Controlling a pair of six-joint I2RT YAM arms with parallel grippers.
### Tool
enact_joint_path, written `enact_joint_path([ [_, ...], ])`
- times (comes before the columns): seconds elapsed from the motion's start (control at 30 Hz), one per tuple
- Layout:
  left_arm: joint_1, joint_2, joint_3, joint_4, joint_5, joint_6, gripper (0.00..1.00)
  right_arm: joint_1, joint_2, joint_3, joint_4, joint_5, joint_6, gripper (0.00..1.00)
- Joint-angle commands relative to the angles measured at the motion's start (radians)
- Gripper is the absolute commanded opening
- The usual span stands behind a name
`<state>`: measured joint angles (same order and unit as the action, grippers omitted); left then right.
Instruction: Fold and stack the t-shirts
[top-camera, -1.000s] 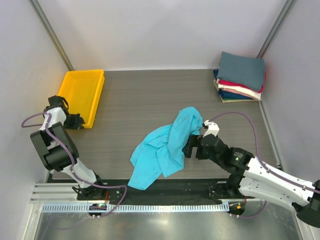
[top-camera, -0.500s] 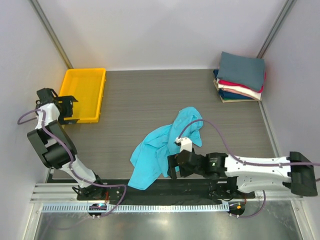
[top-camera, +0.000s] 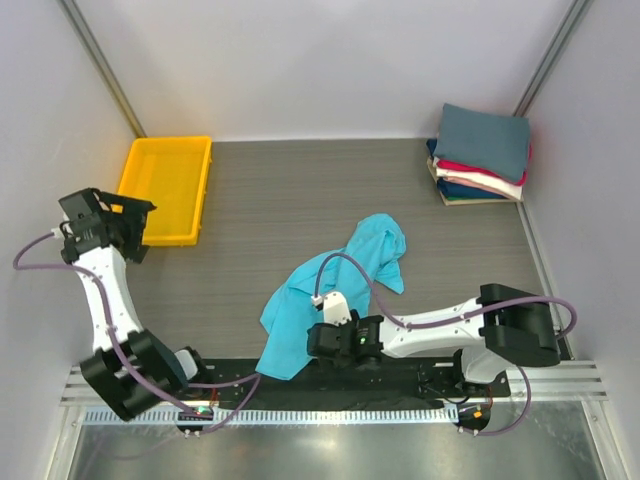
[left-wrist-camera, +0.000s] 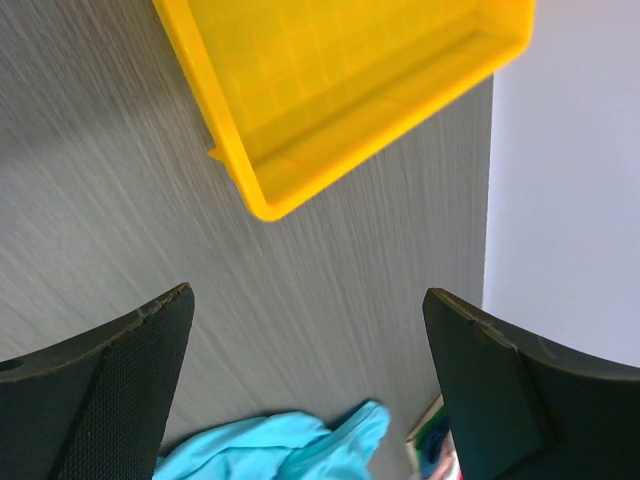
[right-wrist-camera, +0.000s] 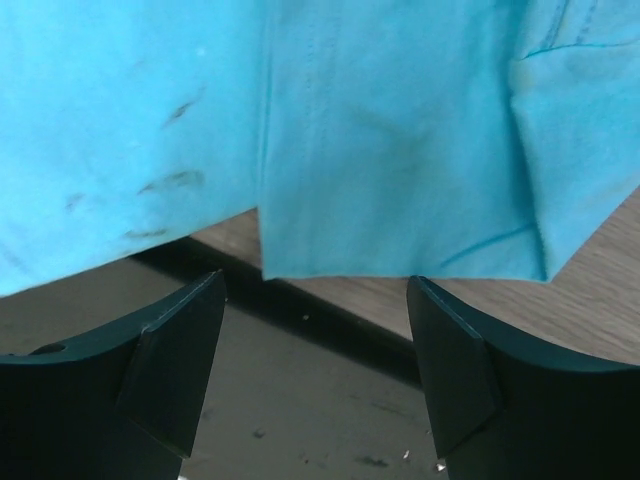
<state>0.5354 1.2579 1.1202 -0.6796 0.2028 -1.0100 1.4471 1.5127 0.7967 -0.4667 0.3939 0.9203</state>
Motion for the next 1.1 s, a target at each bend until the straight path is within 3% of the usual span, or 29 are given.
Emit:
enact_joint_path([
  [0.0,0.005,-0.133,-0.031,-0.080,-0.017,0.132,0.96,0.002,0.065,0.064,0.000,0.091,0.014,0.77],
  [0.17,0.003,-0.345,-0.102,-0.150,-0.086,0.241,0.97,-0.007,0.161,0.098,0.002,0.118,0.009,0.66],
  [0.27,0.002,-0.426,-0.146,-0.176,-0.037,0.283,0.95,-0.024,0.181,0.081,0.000,0.120,0.023,0.50],
  [0.37,-0.025,-0.477,-0.184,-0.205,-0.040,0.301,0.94,-0.031,0.182,0.055,-0.004,0.112,0.038,0.28],
  [0.4,-0.032,-0.509,-0.198,-0.209,-0.036,0.303,0.93,-0.033,0.182,0.049,-0.009,0.108,0.038,0.14],
  [0.47,-0.049,-0.552,-0.233,-0.210,-0.023,0.315,0.90,-0.037,0.167,0.036,-0.023,0.112,0.041,0.01],
  [0.6,-0.123,-0.578,-0.246,-0.216,-0.011,0.340,0.85,-0.079,0.051,0.042,-0.114,0.149,0.017,0.01],
  [0.67,-0.217,-0.568,-0.232,-0.233,-0.038,0.347,0.84,-0.184,-0.023,0.042,-0.136,0.151,-0.056,0.01],
  [0.7,-0.311,-0.559,-0.226,-0.242,-0.063,0.344,0.84,-0.242,-0.101,0.039,-0.136,0.143,-0.089,0.01],
  [0.8,-0.457,-0.514,-0.227,-0.274,-0.163,0.317,0.83,-0.462,-0.179,0.062,-0.127,0.086,-0.231,0.01],
  [0.83,-0.547,-0.490,-0.234,-0.284,-0.181,0.304,0.82,-0.556,-0.183,0.078,-0.127,0.062,-0.268,0.01],
  [1.07,-1.003,-0.367,-0.255,-0.356,-0.359,0.104,0.79,-0.910,-0.154,0.191,-0.127,-0.044,-0.440,0.01],
])
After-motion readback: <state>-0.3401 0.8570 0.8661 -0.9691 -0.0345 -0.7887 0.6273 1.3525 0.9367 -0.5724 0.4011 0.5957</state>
